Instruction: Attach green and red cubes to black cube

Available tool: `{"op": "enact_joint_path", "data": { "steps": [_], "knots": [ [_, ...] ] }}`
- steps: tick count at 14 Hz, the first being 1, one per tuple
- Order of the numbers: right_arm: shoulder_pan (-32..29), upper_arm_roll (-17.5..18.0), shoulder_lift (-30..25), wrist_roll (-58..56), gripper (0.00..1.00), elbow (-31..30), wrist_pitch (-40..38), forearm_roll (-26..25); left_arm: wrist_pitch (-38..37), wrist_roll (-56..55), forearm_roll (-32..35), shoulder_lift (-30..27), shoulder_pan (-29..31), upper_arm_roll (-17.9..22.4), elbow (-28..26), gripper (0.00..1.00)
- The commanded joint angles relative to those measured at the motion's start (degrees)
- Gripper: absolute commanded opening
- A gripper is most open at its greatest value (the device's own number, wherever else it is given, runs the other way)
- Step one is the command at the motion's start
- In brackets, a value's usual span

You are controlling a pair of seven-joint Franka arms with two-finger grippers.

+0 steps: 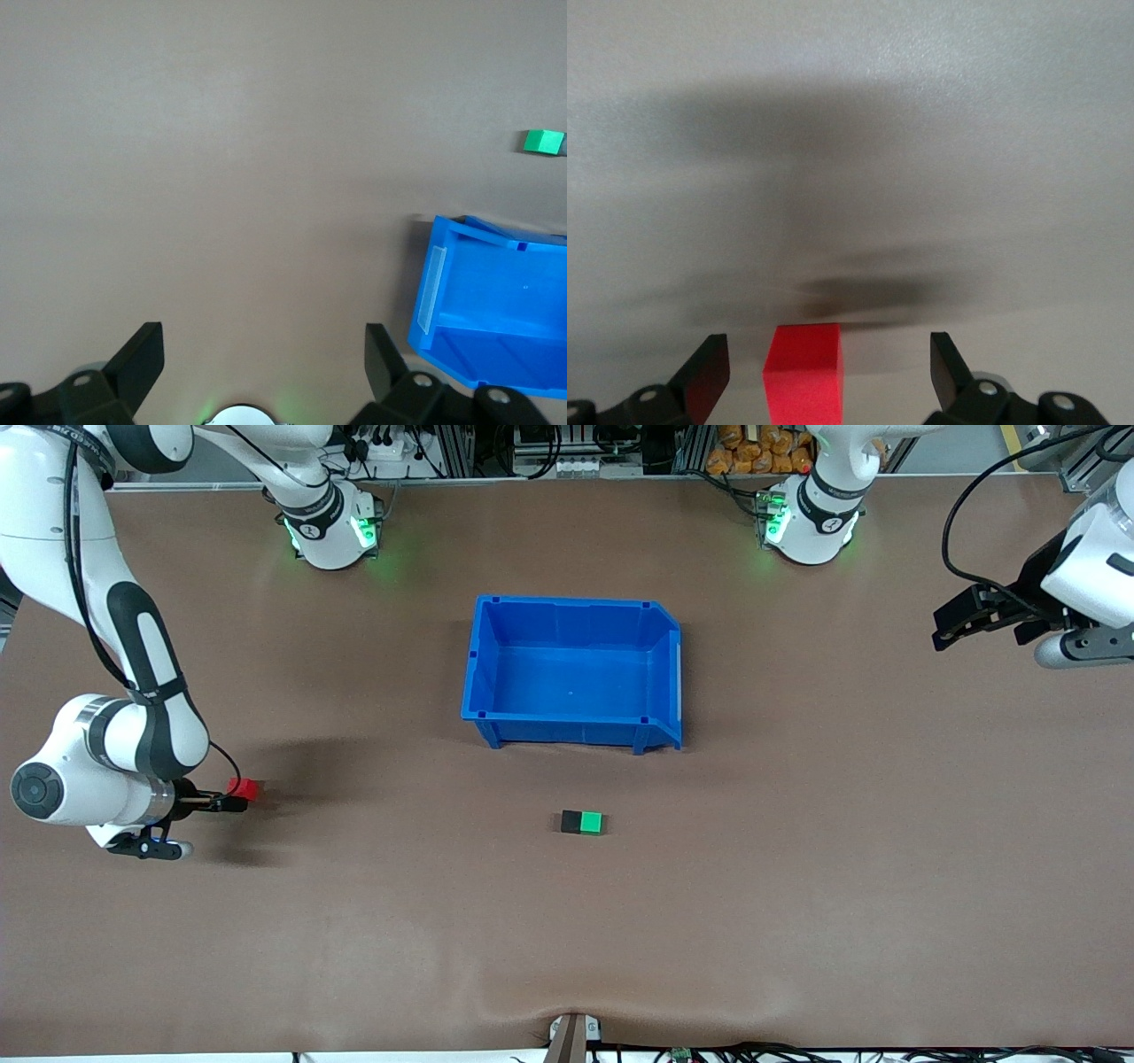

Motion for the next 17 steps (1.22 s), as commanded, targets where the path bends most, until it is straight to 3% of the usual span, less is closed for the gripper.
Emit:
{"op": "enact_joint_path", "data": {
  "steps": [1, 5, 8, 12, 14, 15, 17],
  "knots": [
    [-0.5, 0.7, -0.3, 1.1, 1.00, -2.3, 3.2, 0.6, 1.3, 1.5, -1.0, -0.8, 1.0, 0.1, -1.6, 1.00],
    [0.6, 0.8, -0.3, 4.8, 1.00, -3.1, 3.9, 0.6, 1.3, 1.5, -1.1, -4.0, 2.0, 0.0, -3.6, 1.00],
    [0.5, 0.8, -0.3, 4.7, 0.56, -3.4, 3.7, 0.5, 2.3, 1.5, -1.1, -6.8, 2.4, 0.2, -5.2, 1.00],
    [0.5, 0.8, -0.3, 4.3, 0.31, -3.4, 3.4, 0.5, -1.1, 1.7, -1.0, -7.8, 3.0, -0.1, -5.0, 1.00],
    [0.5, 0.8, -0.3, 4.3, 0.23, -3.4, 3.4, 0.5, -2.0, 2.1, -1.0, -7.8, 2.9, -0.5, -5.2, 1.00],
    [0.4, 0.8, -0.3, 4.3, 0.16, -3.4, 3.3, 0.5, -2.0, 2.2, -1.0, -7.8, 3.0, -2.0, -5.5, 1.00],
    [0.4, 0.8, -0.3, 4.6, 0.13, -3.4, 3.1, 0.5, -2.1, 2.2, -1.0, -8.3, 3.0, -2.4, -7.2, 1.00]
  ]
}}
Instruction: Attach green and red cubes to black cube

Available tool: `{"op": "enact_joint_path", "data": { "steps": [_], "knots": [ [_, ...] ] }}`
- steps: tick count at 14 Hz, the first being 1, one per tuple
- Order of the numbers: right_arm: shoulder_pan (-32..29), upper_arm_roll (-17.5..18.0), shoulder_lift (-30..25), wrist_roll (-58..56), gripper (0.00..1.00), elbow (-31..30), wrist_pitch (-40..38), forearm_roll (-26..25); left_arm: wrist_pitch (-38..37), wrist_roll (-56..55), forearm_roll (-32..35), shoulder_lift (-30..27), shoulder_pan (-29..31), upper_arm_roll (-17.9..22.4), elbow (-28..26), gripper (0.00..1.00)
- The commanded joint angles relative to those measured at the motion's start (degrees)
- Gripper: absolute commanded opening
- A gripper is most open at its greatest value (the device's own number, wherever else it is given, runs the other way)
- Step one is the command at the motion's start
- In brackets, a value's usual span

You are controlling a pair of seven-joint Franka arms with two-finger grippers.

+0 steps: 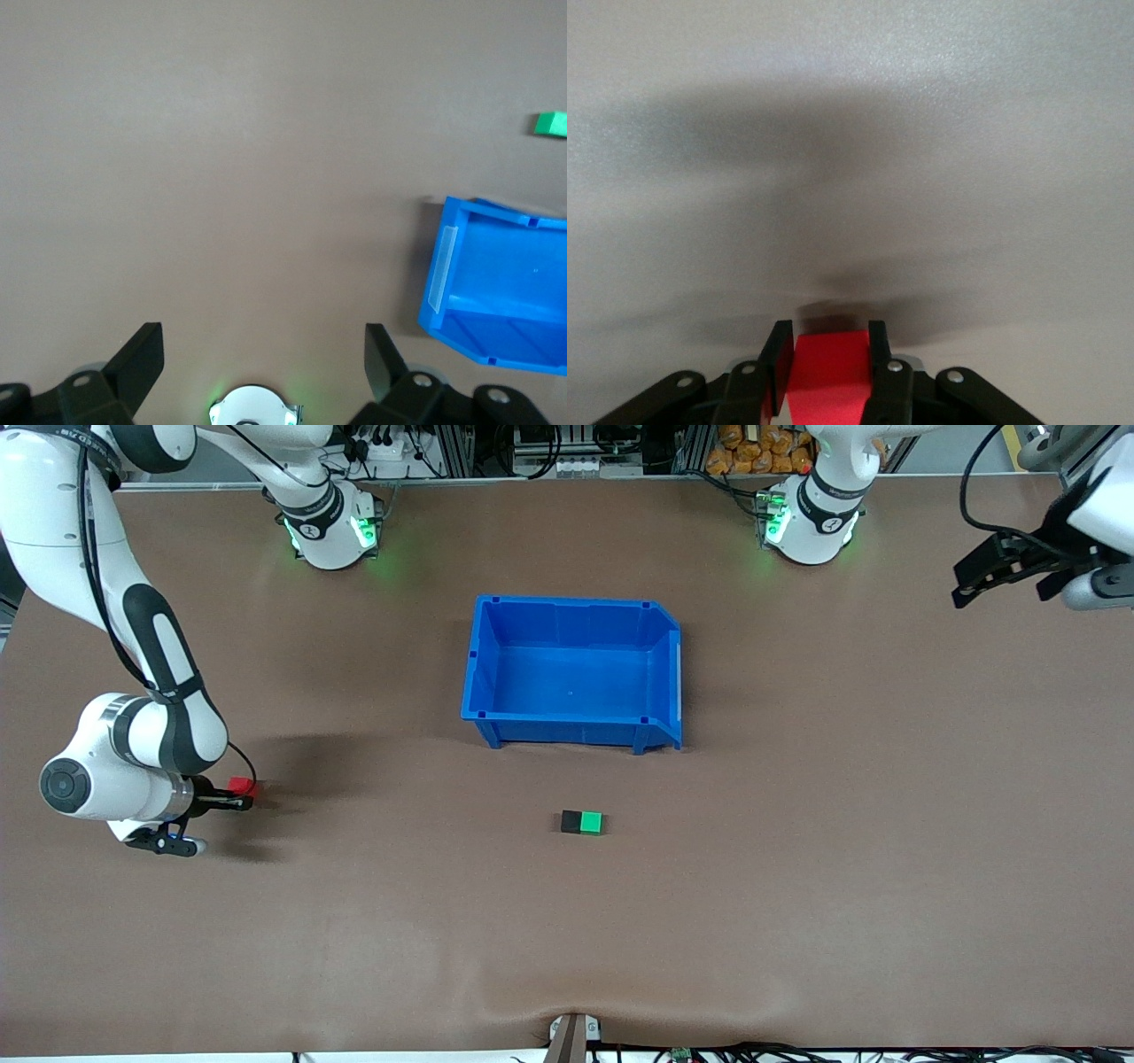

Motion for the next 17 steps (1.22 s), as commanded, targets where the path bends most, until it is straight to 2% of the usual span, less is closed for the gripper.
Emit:
{"op": "enact_joint_path", "data": {
  "steps": [1, 4, 15, 17],
  "knots": [
    [-0.3, 0.3, -0.3, 0.5, 0.12, -0.5, -0.3, 0.5, -0.2, 1.3, -0.9, -1.9, 0.9, -1.0, -2.8, 1.00],
    [-0.4, 0.3, -0.3, 0.5, 0.00, -0.4, -0.4, 0.5, -0.3, 1.3, -0.9, -1.5, 1.0, -1.2, -2.6, 1.00],
    [-0.9, 0.4, -0.9, 0.8, 0.00, 1.6, -5.6, 2.4, -1.0, 1.4, -0.8, 0.6, 1.5, -1.0, -1.9, 1.00],
    [-0.7, 0.3, -0.9, 0.9, 0.00, 1.8, -5.7, 4.0, -1.0, 1.3, -0.8, 0.6, 1.4, -1.0, -1.7, 1.00]
  ]
}}
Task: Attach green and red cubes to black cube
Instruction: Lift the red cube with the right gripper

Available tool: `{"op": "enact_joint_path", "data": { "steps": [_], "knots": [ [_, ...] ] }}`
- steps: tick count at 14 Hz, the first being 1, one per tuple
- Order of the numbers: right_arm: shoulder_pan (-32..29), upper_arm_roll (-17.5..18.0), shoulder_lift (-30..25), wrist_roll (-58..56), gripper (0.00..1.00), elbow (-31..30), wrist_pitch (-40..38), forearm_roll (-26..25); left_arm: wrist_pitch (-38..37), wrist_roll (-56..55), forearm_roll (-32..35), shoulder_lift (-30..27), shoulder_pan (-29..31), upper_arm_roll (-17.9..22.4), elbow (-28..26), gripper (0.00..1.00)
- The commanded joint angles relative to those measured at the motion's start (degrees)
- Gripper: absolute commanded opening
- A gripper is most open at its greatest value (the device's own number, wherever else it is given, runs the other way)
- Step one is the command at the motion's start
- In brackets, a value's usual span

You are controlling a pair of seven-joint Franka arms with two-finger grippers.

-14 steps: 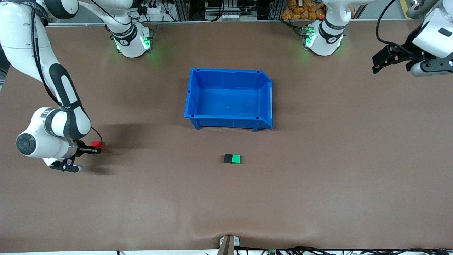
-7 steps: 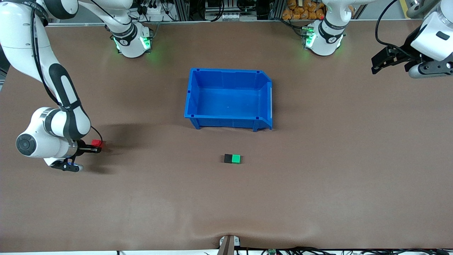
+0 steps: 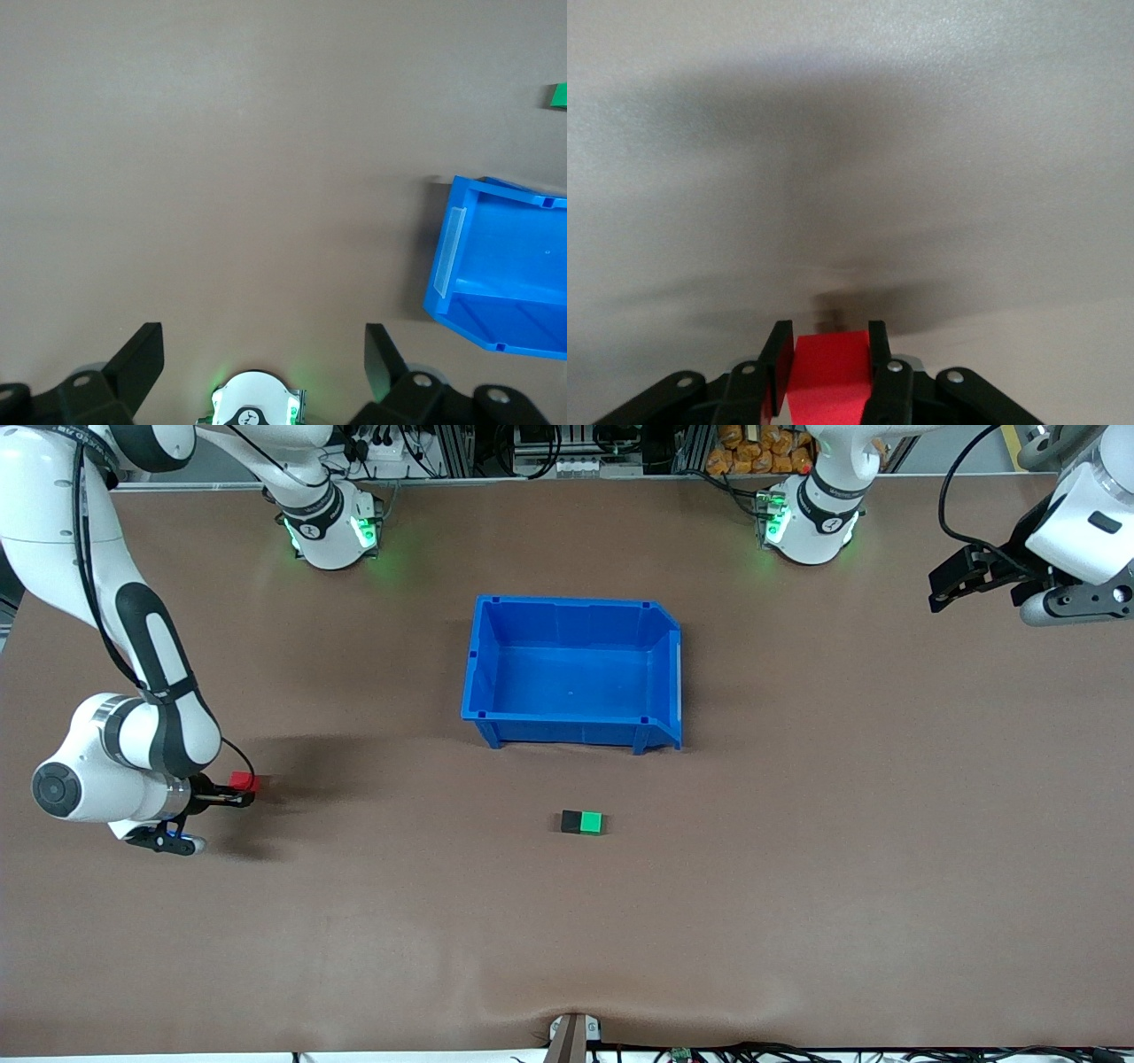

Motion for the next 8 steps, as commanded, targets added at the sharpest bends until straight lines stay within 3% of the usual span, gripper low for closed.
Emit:
{"op": "enact_joint_path", "data": {
  "steps": [1, 8],
  "knots": [
    [-0.5, 0.4, -0.7, 0.9, 0.00, 0.5, -1.1, 1.6, -0.6, 0.8, -0.9, 0.1, 0.8, -0.3, 1.0, 1.00],
    [0.1, 0.5, -1.6, 10.4, 0.00, 1.0, -3.1, 1.6, -0.6, 0.6, -2.3, 1.2, 0.8, -0.2, 3.1, 1.00]
  ]
}}
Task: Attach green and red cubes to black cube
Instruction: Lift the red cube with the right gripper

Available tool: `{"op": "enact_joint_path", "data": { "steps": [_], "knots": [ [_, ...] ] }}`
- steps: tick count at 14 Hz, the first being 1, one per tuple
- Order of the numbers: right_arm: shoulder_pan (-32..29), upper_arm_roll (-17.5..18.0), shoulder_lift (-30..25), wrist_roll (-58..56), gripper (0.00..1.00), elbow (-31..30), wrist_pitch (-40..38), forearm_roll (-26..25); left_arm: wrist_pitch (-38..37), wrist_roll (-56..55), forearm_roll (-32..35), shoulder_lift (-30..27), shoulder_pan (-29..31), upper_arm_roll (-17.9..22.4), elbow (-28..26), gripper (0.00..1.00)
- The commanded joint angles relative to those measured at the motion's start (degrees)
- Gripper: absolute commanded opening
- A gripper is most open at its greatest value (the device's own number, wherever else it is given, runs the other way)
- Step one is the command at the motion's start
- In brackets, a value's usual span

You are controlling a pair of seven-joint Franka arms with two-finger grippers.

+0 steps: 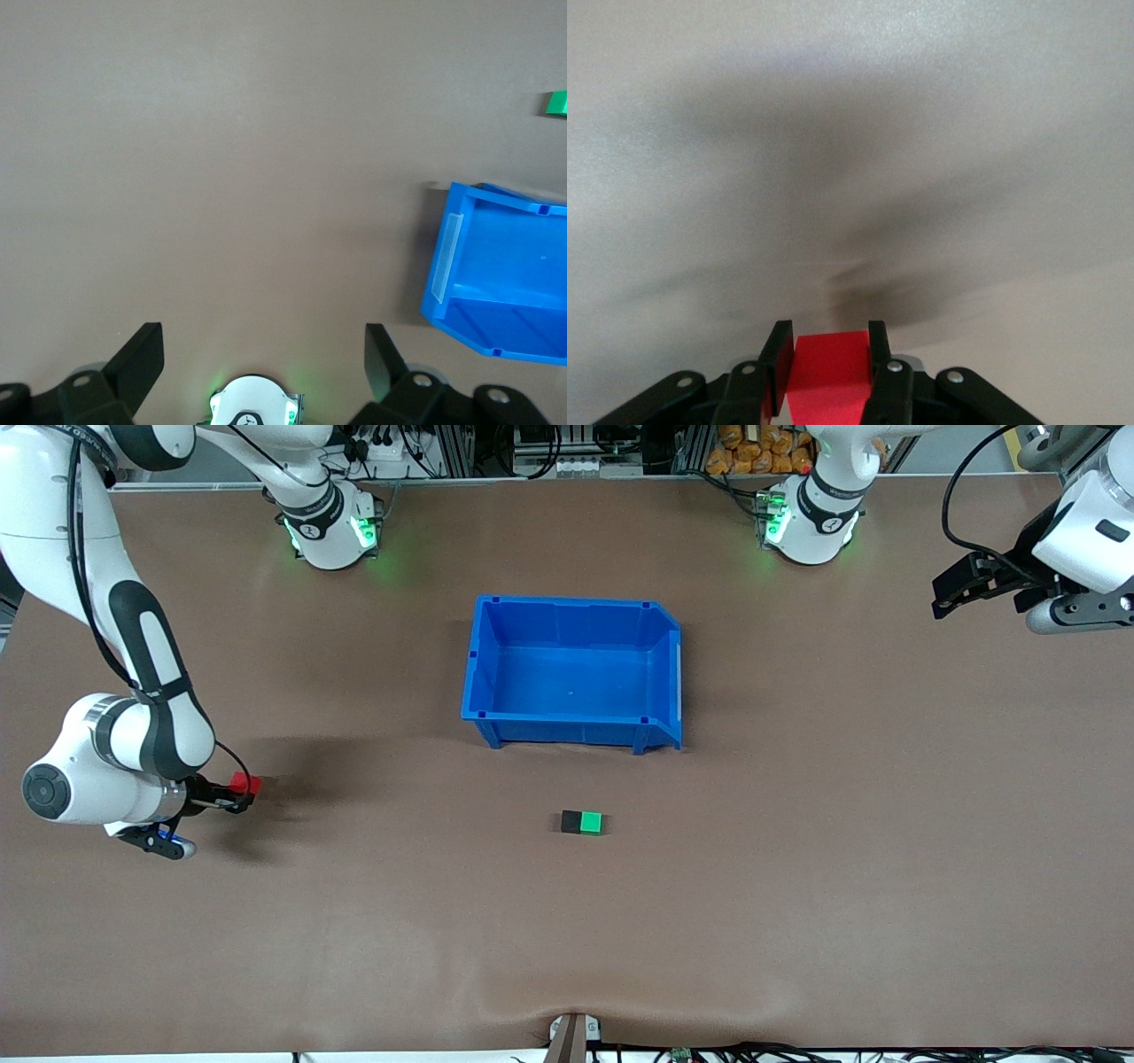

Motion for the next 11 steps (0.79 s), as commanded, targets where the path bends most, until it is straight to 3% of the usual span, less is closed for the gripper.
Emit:
{"op": "enact_joint_path", "data": {
  "steps": [1, 11],
  "knots": [
    [0.1, 0.3, -1.8, 3.1, 0.00, -0.1, -1.1, 0.7, -0.7, 0.6, -2.2, 0.0, 0.8, -0.1, 1.6, 1.00],
    [4.5, 0.4, -1.9, 21.6, 0.00, 0.6, -1.2, 0.7, -0.8, 0.5, -3.2, 1.2, 0.8, -0.1, 1.4, 1.00]
  ]
}}
